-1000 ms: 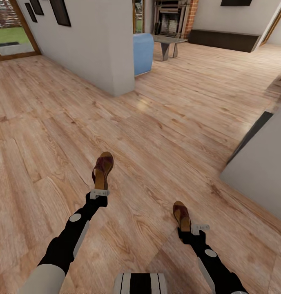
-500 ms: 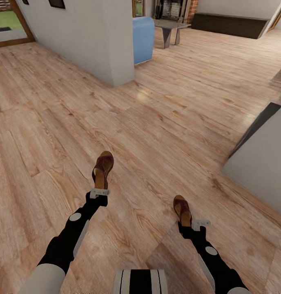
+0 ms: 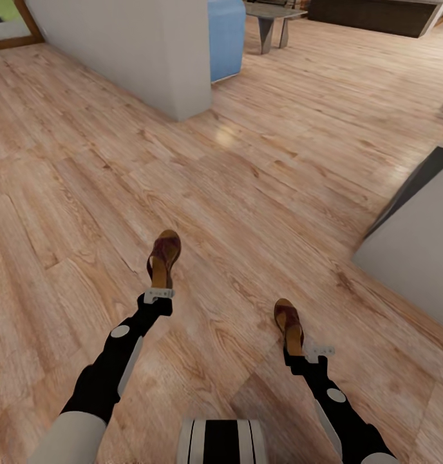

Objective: Pick up the two gym shoes and the two sandals from the corridor floor and place them onto the hallstand (shoe rack) in the corridor, making sure they are on the rack and not on the floor. Arrange them so the two gym shoes are next to each other and the two sandals are next to each other.

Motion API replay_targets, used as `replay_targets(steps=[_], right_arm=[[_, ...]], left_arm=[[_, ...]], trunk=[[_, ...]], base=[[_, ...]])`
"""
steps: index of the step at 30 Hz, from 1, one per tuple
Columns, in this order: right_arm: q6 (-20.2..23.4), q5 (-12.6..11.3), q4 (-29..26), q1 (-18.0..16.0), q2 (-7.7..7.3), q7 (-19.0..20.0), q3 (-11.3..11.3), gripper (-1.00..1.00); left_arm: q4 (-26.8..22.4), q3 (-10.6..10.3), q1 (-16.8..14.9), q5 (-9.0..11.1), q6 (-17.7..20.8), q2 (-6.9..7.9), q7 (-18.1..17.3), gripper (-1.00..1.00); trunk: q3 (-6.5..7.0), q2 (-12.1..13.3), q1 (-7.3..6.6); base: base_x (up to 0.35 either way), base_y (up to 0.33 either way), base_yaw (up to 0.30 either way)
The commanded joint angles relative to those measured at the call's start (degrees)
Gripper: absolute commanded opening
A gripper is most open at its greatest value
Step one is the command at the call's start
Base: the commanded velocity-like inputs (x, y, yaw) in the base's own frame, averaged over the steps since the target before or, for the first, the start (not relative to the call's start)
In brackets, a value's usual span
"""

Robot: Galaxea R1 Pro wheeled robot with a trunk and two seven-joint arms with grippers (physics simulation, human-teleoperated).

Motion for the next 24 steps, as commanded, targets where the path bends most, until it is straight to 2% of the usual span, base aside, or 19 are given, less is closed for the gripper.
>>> replay_targets(steps=[1, 5, 8, 20, 24], right_arm=[[-0.2, -0.1, 0.1, 0.0, 0.0, 0.1, 0.0, 1.0], [-0.2, -0.1, 0.2, 0.0, 0.0, 0.2, 0.0, 1.0], [-0.1, -0.1, 0.2, 0.0, 0.0, 0.3, 0.0, 1.0], [-0.1, -0.1, 0.2, 0.0, 0.0, 0.1, 0.0, 1.0], [-0.1, -0.1, 0.2, 0.0, 0.0, 0.1, 0.0, 1.0]], left_arm=[[-0.8, 0.1, 0.0, -0.5, 1.1, -0.2, -0.3, -1.0], [-4.0, 0.1, -0.1, -0.6, 3.8, -0.7, -0.4, -1.0], [-4.9, 0.1, -0.1, -0.6, 4.4, -0.8, -0.5, -1.0], [-5.7, 0.0, 0.1, -0.7, 4.8, -0.87, -0.6, -1.0], [-5.7, -0.9, 0.2, -0.8, 4.9, -0.87, -0.5, -1.0]], trunk=[[-0.26, 0.0, 0.02], [-1.15, -0.1, 0.12], [-1.81, -0.1, 0.2], [-5.03, -0.3, 0.5], [-6.26, -0.3, 0.61]], base=[[0.0, 0.0, 0.0], [0.0, 0.0, 0.0], [0.0, 0.0, 0.0], [0.0, 0.0, 0.025], [0.0, 0.0, 0.061]])
